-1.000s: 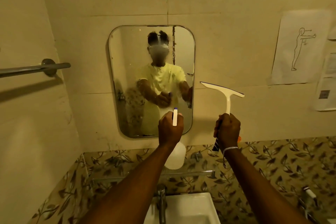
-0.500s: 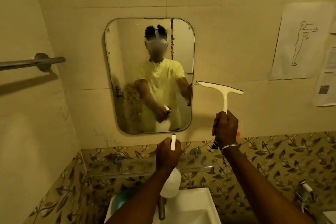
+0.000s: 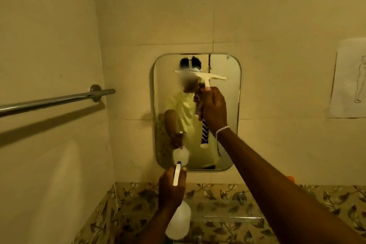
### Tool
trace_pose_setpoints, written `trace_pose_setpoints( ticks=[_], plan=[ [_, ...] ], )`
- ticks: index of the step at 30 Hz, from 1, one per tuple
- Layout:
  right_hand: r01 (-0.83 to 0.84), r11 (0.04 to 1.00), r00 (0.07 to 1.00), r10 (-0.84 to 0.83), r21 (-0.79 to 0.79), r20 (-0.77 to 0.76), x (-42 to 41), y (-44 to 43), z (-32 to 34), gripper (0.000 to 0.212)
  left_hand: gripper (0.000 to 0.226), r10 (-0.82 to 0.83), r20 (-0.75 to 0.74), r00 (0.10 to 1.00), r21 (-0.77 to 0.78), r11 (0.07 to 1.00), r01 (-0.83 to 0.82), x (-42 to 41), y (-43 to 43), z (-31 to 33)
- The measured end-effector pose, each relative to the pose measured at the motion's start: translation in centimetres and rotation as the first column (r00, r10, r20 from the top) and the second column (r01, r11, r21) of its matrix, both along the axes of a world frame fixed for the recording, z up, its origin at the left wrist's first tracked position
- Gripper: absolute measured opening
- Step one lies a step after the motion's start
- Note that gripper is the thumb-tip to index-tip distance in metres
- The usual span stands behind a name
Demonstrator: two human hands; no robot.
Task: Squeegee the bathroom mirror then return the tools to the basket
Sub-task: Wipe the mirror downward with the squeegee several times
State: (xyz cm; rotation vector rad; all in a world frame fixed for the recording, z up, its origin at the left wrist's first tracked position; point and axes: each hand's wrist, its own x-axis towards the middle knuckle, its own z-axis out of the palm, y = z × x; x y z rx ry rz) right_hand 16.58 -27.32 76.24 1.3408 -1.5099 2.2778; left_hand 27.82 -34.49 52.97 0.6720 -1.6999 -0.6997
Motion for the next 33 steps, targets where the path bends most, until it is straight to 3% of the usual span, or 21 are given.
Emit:
trace_pose_setpoints(
  ticks=[8, 15, 19, 23, 27, 33],
  plan=[
    [0.188, 0.982, 0.981, -0.189, -0.016, -0.044, 2.8, -6.2, 7.8, 0.040, 0.015, 0.038, -0.079, 0.996, -0.031, 0.999, -0.040, 4.9, -2.5, 1.5],
    [0.189, 0.971, 0.980, -0.176, 0.149, -0.094, 3.4, -10.1, 8.8, 0.039, 0.019, 0.057, -0.083, 0.995, -0.067, 0.996, -0.063, 6.3, -3.6, 1.5],
    [0.318, 0.927, 0.940, -0.281, 0.201, -0.193, 3.3, -11.1, 7.9, 0.040, 0.015, 0.043, -0.086, 0.995, -0.105, 0.993, -0.052, 6.0, -4.1, 2.1],
    [0.412, 0.886, 0.890, -0.341, 0.212, -0.304, 3.5, -11.6, 5.3, 0.039, 0.019, 0.035, -0.126, 0.991, -0.123, 0.991, -0.050, 5.7, -4.7, 3.1],
    [0.262, 0.947, 0.950, -0.219, 0.185, -0.225, 3.5, -11.7, 0.0, 0.034, 0.022, 0.012, -0.144, 0.990, -0.188, 0.981, -0.039, 5.6, -5.7, 3.8],
    [0.197, 0.964, 0.976, -0.176, 0.178, -0.126, 4.0, -10.9, -8.5, 0.023, 0.017, 0.018, -0.138, 0.990, -0.174, 0.984, -0.042, 6.1, -6.7, 4.2]
  ],
)
